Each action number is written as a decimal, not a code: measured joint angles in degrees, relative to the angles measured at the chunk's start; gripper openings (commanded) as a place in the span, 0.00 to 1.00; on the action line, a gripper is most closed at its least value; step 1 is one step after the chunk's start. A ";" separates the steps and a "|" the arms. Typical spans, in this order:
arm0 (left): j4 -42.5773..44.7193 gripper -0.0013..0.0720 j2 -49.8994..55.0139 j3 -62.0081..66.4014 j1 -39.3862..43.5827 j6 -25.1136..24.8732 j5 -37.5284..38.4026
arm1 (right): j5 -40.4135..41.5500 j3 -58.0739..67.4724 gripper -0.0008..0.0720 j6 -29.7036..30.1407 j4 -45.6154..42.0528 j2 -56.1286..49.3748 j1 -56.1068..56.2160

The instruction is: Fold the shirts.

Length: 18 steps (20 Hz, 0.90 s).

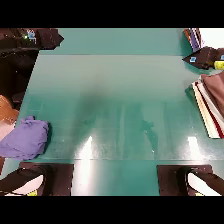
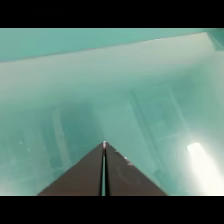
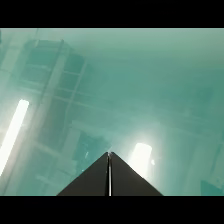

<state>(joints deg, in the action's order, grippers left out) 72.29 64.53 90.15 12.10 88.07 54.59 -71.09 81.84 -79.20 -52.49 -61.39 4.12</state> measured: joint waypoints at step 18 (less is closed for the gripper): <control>26.03 0.98 -15.52 -46.95 -18.29 2.93 23.52 | -0.48 0.00 0.04 0.00 0.00 0.00 0.00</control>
<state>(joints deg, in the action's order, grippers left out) 98.32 49.01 43.20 -6.20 91.00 78.11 -71.57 81.84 -79.20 -52.49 -61.39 4.12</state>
